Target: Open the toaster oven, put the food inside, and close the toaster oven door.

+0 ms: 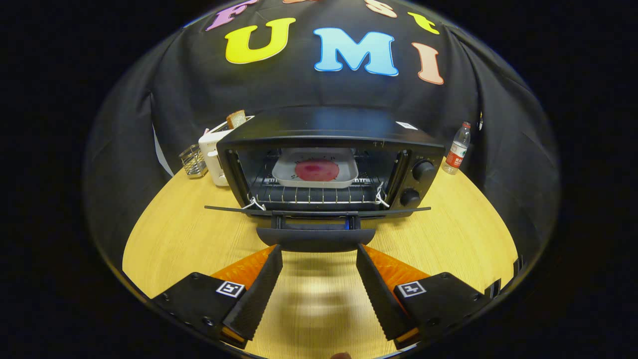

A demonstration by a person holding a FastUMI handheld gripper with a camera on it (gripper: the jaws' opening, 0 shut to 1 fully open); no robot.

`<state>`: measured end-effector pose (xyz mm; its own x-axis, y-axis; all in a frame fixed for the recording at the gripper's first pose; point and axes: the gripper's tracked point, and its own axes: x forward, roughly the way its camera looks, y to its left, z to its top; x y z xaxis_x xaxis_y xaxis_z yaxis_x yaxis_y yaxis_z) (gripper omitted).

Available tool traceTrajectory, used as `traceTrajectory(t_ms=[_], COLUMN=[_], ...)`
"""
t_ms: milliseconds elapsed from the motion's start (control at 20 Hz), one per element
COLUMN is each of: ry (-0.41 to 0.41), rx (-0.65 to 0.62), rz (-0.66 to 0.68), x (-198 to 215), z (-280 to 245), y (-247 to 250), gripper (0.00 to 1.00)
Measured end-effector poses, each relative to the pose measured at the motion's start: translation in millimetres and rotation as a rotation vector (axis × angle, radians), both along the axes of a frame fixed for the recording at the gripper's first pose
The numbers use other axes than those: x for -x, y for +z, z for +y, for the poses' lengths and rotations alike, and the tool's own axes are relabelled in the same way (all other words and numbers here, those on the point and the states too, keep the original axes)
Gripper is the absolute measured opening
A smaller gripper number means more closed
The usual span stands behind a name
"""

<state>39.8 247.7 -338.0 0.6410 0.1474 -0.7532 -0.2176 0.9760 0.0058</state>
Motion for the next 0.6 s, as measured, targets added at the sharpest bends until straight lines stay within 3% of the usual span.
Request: traceTrajectory(t_ms=[600], ry=[0.0], rx=[-0.041], rz=[-0.164], x=[-18.8], z=[-6.7], y=[59.5], gripper=[0.96])
